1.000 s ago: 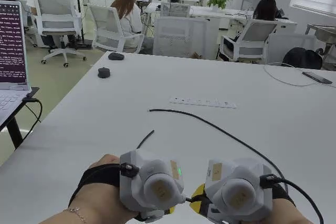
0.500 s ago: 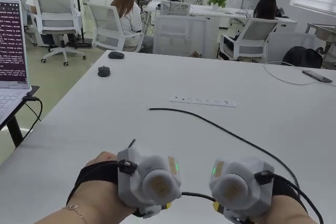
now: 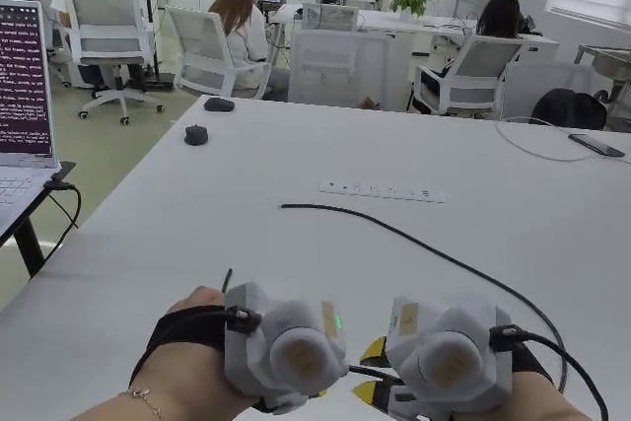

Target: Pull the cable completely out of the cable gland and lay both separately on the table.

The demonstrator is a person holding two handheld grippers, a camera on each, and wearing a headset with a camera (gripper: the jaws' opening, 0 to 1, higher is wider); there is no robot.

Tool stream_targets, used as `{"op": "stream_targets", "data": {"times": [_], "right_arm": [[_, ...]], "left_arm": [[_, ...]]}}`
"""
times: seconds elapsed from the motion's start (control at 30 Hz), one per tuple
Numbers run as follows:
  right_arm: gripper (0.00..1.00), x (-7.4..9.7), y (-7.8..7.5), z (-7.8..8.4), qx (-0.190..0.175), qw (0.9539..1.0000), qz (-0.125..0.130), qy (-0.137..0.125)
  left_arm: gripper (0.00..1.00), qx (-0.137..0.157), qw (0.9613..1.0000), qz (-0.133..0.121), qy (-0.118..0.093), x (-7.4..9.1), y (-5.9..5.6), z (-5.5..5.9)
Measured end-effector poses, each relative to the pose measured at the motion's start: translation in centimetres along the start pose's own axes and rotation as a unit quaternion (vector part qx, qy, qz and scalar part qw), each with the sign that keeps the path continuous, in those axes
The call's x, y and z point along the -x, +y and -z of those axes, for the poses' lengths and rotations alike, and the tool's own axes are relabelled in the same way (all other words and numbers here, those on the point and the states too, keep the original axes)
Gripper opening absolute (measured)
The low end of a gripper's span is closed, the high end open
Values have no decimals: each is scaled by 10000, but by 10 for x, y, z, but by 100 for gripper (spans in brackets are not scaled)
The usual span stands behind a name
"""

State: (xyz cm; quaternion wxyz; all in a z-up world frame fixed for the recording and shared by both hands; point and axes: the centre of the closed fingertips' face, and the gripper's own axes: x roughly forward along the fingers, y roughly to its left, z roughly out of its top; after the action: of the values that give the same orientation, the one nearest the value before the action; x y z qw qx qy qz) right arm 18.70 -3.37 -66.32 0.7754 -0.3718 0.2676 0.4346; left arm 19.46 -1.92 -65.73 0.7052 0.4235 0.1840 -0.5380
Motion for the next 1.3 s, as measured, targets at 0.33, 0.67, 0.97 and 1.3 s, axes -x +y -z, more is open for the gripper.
{"op": "stream_targets", "data": {"times": [0.33, 0.67, 0.97, 1.3], "right_arm": [[4, -2, -5, 10, -37, 9997, 96, 204], [3, 1, -15, 56, -390, 9916, 285, 1200], [15, 0, -15, 44, -491, 9944, 258, 895], [6, 2, -1, -3, -57, 9999, 27, -99]], "left_arm": [[16, 71, 9999, -29, 74, -1, 3, 5], [16, 147, 9997, -124, 139, 1, 8, 8], [16, 137, 9997, -152, 130, 1, 8, 7], [16, -26, 10000, -24, 34, 0, 0, 1]]}}
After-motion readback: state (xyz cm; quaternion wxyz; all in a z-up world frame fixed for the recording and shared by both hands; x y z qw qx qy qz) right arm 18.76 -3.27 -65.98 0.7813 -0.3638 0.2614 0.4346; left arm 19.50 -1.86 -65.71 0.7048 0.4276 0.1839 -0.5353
